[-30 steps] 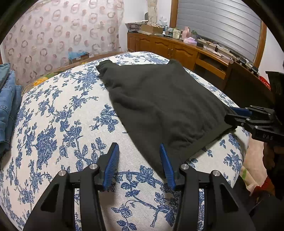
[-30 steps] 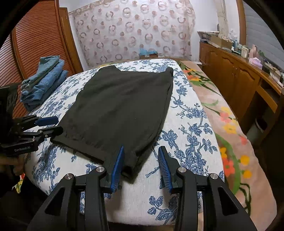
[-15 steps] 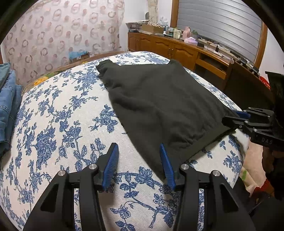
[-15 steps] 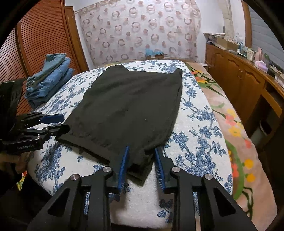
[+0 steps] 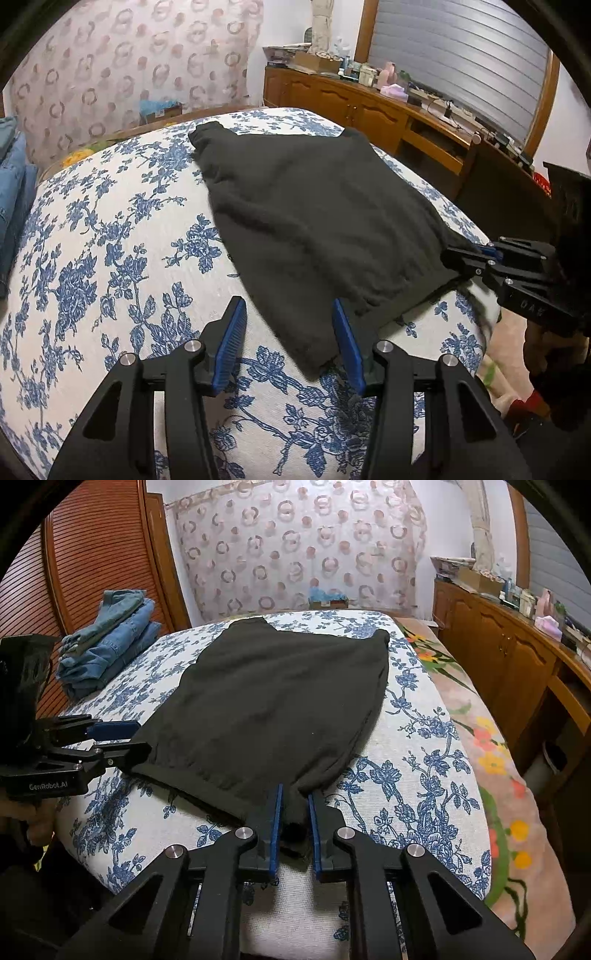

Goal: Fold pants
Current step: 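Close the left gripper on the pants edge beside the right gripper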

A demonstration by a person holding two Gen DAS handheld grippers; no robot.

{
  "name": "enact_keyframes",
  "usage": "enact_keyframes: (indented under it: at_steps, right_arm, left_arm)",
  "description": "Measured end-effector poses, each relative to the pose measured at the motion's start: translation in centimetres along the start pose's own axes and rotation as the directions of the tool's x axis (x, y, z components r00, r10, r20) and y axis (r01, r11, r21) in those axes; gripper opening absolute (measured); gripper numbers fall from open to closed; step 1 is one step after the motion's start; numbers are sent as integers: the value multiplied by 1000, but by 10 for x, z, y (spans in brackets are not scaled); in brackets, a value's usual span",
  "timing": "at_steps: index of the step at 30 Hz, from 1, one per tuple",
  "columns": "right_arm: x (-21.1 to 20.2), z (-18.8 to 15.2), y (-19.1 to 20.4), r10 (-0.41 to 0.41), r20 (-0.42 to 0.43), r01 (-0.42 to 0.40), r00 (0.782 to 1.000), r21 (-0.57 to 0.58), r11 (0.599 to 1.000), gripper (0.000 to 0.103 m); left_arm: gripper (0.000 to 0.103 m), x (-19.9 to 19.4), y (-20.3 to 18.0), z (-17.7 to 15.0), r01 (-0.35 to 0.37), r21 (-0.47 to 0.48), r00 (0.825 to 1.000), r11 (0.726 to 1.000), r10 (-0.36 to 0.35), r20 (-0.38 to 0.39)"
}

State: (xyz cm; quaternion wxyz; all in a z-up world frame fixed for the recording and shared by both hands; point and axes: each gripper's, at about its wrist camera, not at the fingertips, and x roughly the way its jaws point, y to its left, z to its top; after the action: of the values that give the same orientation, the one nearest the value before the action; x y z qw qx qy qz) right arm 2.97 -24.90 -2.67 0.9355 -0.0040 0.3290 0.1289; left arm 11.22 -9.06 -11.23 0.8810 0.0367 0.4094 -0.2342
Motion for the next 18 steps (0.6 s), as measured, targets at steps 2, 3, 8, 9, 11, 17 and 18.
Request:
enact_keyframes:
  at_steps: [2,3,8,9,11,17,18]
  right_arm:
    - [0,0,0,2,2,-2,1000,2,1000,13]
    - [0,-1,0,3,3,-3,1000,2,1000,13]
    - [0,-1,1,-1,4,1,1000,-3,1000,13]
    - [0,-1,1,0,5,0,1000,-2,1000,13]
    - [0,-1,1,1,7,-1,1000,-1,1000,13]
    - [0,-1,-1,16,12,-16,1000,8,1000,9]
    - [0,0,-1,17,12,-17,1000,3,1000,8]
  left_arm:
    - [49,-1,1,-1,17,-20,1000,1000,-17,5]
    - [49,-2,1,-2,28,-26,1000,999,-28,7]
    - [48,-4,0,-4,51,-41,999,998,-50,13]
    - [48,-5,0,-5,63,-48,998,997,-62,12]
    - [48,-5,-3,-5,69,-45,998,997,-69,15]
    - [29,-2,-12,-4,86,0,996,996,-86,19]
    - [24,-2,-12,-3,91,3,996,996,-91,16]
